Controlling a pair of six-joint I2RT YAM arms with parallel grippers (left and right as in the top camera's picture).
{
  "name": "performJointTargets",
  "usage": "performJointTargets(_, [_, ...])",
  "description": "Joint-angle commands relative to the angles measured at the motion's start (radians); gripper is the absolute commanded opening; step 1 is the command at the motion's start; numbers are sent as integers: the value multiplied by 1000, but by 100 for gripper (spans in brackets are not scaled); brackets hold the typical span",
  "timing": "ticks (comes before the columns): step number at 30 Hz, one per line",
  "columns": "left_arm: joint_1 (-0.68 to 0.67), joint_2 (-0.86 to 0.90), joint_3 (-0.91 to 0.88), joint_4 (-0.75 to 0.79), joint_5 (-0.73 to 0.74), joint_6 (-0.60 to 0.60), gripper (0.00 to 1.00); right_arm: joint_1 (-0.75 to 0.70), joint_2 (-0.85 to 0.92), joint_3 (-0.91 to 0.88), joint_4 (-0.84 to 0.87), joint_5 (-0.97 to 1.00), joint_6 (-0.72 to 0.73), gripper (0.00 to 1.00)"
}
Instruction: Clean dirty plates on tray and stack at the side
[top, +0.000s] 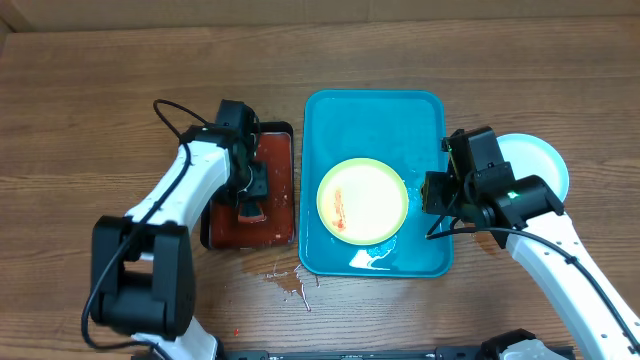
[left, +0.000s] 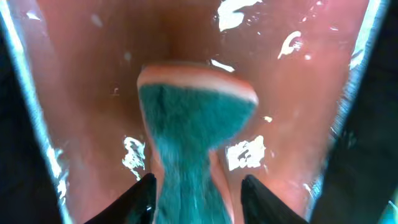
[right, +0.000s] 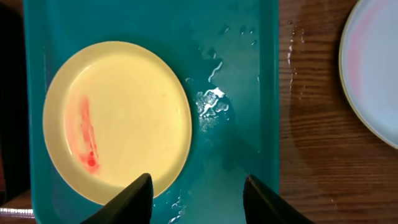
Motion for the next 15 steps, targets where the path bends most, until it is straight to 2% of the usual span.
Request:
performJointTargets(1, [-6, 92, 3, 20, -26, 3, 20, -3, 11, -33, 1, 34, 39, 49])
performJointTargets(2, [-6, 109, 3, 24, -21, 2, 4, -3, 18, -36, 0, 35, 38, 49])
performJointTargets(8, [-7, 119, 6, 16, 61, -13, 4, -3, 89, -39, 29, 35, 39, 49])
performJointTargets(15, [-6, -42, 51, -57, 68, -8, 4, -3, 240, -39, 107, -1, 32, 49])
